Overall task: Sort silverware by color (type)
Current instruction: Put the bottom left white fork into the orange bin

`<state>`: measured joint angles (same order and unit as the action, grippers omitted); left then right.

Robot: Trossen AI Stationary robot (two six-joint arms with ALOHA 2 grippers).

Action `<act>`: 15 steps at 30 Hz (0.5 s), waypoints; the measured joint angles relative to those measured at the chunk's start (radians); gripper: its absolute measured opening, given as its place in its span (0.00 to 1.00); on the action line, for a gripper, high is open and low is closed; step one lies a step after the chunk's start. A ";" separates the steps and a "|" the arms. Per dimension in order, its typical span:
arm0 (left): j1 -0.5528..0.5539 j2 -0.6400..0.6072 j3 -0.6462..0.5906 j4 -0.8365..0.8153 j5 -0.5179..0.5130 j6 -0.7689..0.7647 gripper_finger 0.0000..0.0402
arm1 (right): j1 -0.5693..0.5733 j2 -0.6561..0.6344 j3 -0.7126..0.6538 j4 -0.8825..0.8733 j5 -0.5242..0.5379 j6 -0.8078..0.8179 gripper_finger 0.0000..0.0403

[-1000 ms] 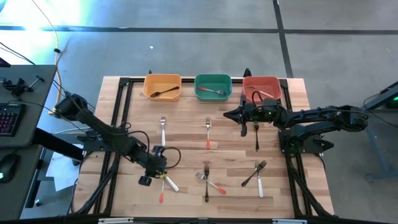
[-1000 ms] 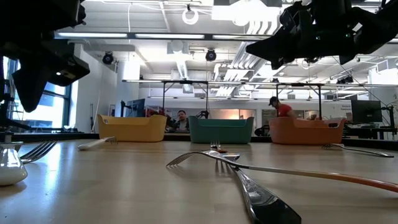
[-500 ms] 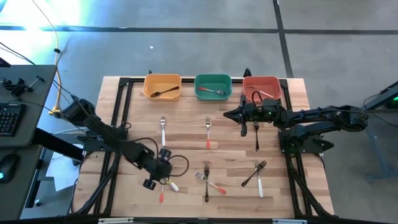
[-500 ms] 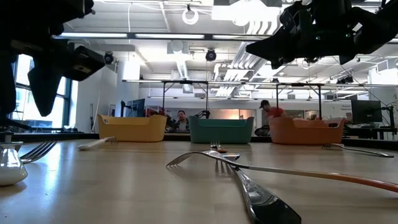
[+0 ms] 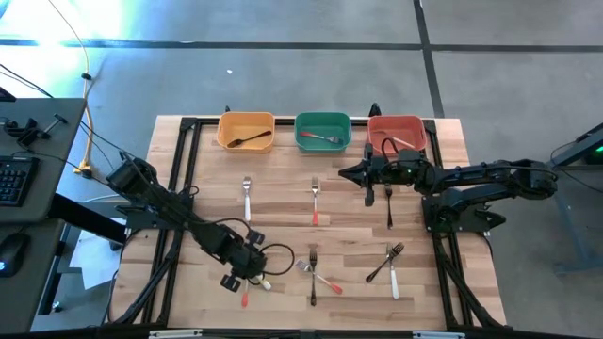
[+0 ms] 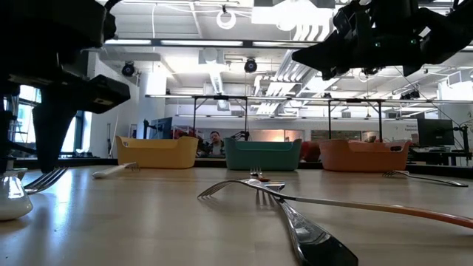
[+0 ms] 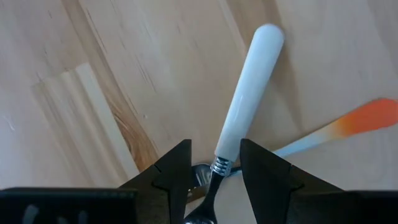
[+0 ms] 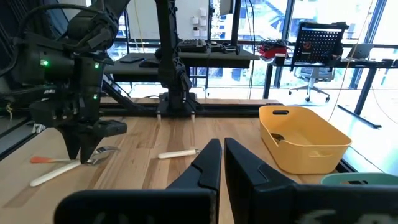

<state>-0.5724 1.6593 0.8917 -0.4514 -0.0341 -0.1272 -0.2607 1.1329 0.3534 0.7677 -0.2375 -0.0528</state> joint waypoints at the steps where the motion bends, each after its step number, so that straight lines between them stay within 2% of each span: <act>1: 0.000 0.003 0.000 -0.002 0.000 0.000 0.32 | 0.000 0.000 0.000 0.000 0.000 0.000 0.01; 15: 0.004 0.058 0.002 0.000 0.000 0.052 0.32 | 0.000 0.000 0.000 0.000 0.000 0.000 0.01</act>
<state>-0.5680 1.7171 0.8932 -0.4519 -0.0341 -0.0748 -0.2607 1.1328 0.3534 0.7681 -0.2375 -0.0528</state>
